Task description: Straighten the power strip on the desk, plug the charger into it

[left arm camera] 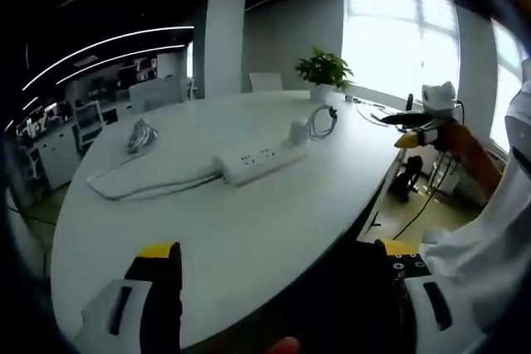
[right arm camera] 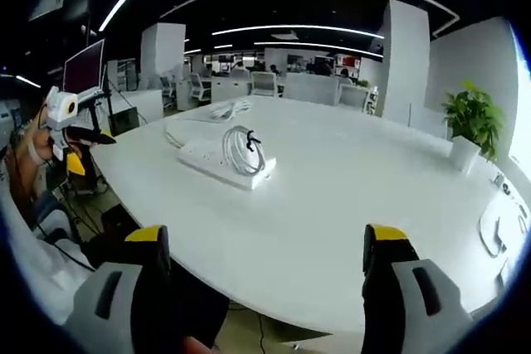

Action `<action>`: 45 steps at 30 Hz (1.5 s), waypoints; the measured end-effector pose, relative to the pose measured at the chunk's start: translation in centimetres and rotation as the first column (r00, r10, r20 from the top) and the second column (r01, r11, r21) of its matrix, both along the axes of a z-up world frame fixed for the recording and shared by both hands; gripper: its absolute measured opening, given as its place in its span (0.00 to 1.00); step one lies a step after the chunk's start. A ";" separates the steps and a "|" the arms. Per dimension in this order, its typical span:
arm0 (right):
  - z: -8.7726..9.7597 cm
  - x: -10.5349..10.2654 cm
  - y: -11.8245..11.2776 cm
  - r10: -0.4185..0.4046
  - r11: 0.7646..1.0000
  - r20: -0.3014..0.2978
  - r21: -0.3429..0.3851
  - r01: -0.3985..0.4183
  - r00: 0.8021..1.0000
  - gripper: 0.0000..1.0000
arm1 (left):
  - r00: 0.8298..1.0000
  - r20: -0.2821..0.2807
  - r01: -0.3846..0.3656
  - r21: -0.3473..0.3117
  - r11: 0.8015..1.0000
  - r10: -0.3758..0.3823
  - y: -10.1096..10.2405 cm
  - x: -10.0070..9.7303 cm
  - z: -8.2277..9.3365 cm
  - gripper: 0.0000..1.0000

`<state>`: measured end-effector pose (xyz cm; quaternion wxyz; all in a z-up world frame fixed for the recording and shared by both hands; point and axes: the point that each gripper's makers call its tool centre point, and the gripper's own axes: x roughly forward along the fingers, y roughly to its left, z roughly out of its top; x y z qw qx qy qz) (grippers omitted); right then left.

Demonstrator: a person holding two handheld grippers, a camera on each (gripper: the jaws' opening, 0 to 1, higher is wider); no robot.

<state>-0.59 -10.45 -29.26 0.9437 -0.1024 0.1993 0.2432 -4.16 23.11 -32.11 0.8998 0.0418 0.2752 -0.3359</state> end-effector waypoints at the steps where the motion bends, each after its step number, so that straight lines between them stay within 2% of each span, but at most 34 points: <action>1: 0.1 0.0 -0.1 -0.003 1.000 0.002 0.002 0.003 1.000 0.94 | 1.000 0.001 0.003 0.001 1.000 -0.003 -0.1 0.0 0.0 0.96; 17: 0.1 0.3 -0.3 -0.004 1.000 0.003 0.031 0.004 1.000 0.94 | 1.000 -0.002 0.030 0.011 1.000 -0.030 -0.8 -0.1 -0.2 0.96; 45: 0.1 0.5 0.2 -0.020 0.998 0.003 0.058 0.020 1.000 0.94 | 0.999 -0.008 0.031 0.021 0.999 -0.031 -0.7 0.1 -0.7 0.96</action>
